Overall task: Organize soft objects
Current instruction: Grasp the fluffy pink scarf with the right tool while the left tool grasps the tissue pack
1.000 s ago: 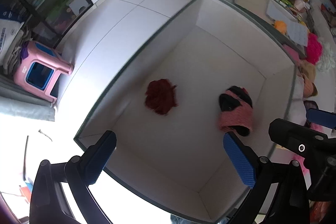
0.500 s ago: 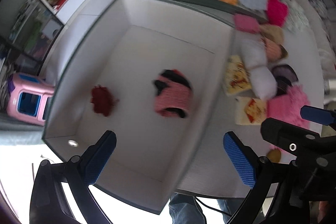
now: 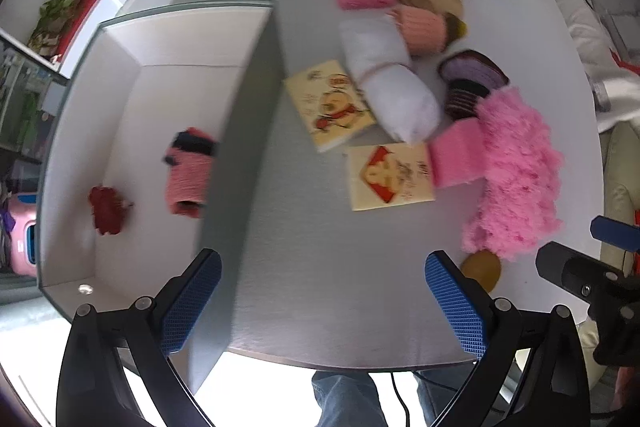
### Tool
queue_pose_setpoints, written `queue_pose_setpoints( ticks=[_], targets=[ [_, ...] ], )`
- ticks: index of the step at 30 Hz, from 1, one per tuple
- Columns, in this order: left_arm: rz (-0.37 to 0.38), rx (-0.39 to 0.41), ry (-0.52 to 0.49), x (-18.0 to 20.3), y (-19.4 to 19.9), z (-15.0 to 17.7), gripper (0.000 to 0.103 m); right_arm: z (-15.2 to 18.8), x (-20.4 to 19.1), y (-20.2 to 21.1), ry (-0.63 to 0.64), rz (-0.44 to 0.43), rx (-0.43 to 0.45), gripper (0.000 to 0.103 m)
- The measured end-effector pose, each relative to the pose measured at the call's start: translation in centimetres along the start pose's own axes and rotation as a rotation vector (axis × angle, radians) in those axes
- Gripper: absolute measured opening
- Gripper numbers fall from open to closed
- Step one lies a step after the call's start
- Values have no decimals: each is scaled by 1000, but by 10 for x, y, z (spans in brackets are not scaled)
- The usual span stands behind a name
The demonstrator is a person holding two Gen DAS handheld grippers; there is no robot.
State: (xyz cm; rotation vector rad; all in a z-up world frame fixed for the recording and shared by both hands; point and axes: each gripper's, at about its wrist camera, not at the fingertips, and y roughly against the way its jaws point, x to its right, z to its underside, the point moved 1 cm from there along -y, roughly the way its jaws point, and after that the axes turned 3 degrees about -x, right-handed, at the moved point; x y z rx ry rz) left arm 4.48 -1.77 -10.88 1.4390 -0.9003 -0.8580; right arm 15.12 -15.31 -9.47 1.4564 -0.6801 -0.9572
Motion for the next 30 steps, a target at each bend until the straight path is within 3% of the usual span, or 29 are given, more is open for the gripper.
queue_pose_setpoints(
  ticks=[5, 11, 16, 30],
  targets=[
    [-12, -26, -22, 24, -14, -6, 103, 8, 35, -6, -64, 9, -9, 103],
    [-24, -30, 39, 32, -35, -19, 103, 18, 61, -19, -102, 26, -25, 103],
    [-14, -30, 112, 27, -51, -32, 103, 18, 69, -31, -105, 33, -41, 103],
    [-47, -43, 87, 47, -88, -54, 103, -19, 69, -55, -37, 39, -42, 103]
  ],
)
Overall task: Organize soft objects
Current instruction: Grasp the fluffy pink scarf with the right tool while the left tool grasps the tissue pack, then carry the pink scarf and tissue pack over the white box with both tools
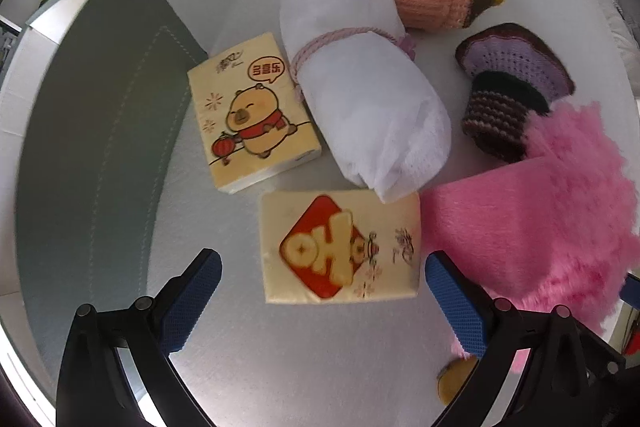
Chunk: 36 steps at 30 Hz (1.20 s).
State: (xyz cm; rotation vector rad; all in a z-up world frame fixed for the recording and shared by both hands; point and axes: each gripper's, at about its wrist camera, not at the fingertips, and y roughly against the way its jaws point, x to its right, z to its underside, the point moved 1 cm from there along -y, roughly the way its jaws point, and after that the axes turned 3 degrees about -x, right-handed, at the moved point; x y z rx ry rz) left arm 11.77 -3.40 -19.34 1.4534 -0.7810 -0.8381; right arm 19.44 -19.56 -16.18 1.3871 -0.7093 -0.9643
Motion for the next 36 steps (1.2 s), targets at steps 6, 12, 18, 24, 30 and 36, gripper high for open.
queue_pose_setpoints(
  ticks=[6, 12, 18, 24, 30, 36],
  targets=[
    [14, -4, 28, 2, -10, -13, 103, -17, -5, -16, 17, 16, -23, 103],
    [44, 1, 54, -7, -11, -19, 103, -29, 1, -31, -1, 1, -48, 103],
    [44, 16, 59, -9, -12, -4, 103, -31, 16, -46, -42, -20, -91, 103],
    [42, -20, 64, -14, -15, 2, 103, -34, 20, -46, -24, 11, -86, 96],
    [52, -23, 30, -6, -8, -8, 83, -33, -1, -30, 24, 10, -65, 43],
    [62, -56, -12, -2, -3, -3, 75, -22, 7, -19, -9, -34, -60, 42]
  ],
)
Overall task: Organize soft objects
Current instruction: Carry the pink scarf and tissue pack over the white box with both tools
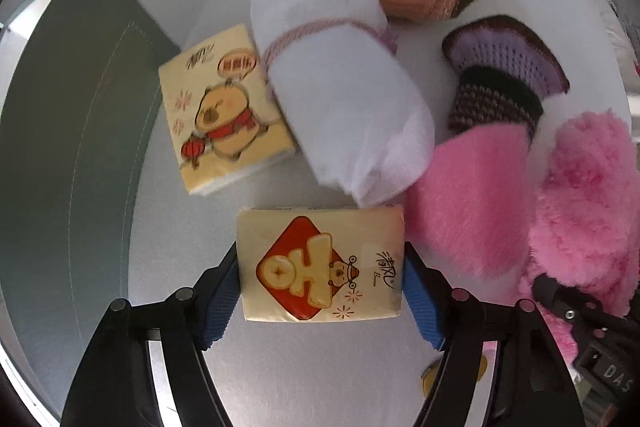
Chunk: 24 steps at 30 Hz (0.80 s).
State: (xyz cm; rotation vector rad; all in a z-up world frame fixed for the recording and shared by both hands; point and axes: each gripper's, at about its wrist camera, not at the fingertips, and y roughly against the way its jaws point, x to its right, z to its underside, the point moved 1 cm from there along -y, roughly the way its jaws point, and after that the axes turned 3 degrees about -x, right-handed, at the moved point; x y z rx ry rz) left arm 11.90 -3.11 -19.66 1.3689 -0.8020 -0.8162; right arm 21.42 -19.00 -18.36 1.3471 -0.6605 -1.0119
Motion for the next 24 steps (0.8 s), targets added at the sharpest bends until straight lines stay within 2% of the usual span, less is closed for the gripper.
queue_pose_setpoints(
  ticks=[2, 9, 15, 18, 19, 24],
  targets=[
    [3, -7, 1, -2, 1, 5, 75, 27, 1, 0, -5, 3, 7, 42],
    [-3, -16, -81, -8, 14, 38, 75, 51, 0, 10, -46, -14, -10, 42],
    [63, -40, -151, -6, 28, 66, 75, 47, 3, 11, -67, -26, -16, 43],
    [65, -32, -207, -3, 38, 80, 75, 49, 2, 12, -99, -41, -13, 43],
    [64, -28, -221, -3, 42, 84, 75, 39, 11, 15, -105, -45, -12, 43],
    [79, -10, -274, -2, 60, 84, 75, 38, 28, 19, -115, -39, -8, 43]
  ],
)
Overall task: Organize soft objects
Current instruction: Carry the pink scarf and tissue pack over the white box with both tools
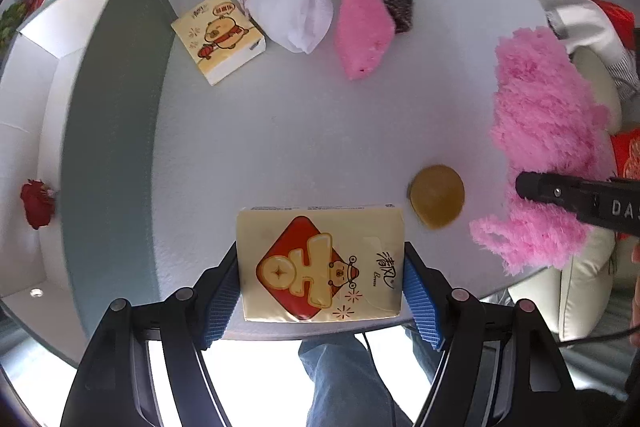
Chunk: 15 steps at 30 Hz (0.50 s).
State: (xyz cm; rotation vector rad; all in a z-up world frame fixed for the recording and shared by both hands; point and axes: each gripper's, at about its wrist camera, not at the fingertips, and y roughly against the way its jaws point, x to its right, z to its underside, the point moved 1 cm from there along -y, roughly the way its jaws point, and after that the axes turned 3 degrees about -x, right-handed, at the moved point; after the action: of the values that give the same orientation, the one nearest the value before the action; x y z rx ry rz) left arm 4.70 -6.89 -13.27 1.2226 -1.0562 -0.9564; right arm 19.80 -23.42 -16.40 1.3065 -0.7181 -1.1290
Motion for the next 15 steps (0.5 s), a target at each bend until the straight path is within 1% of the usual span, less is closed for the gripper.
queue_pose_setpoints(
  ticks=[4, 9, 12, 15],
  targets=[
    [-9, 29, -31, 7, 14, 0, 75, 11, 1, 1, -22, -6, 5, 43],
    [-6, 78, -52, 4, 30, -6, 75, 14, 0, 3, -31, 8, -2, 43],
    [0, 113, -62, 3, 39, 9, 75, 10, -5, 4, -36, 18, 3, 43],
    [8, 148, -68, -4, 43, 17, 75, 3, -12, 5, -28, 29, 18, 43]
  ],
)
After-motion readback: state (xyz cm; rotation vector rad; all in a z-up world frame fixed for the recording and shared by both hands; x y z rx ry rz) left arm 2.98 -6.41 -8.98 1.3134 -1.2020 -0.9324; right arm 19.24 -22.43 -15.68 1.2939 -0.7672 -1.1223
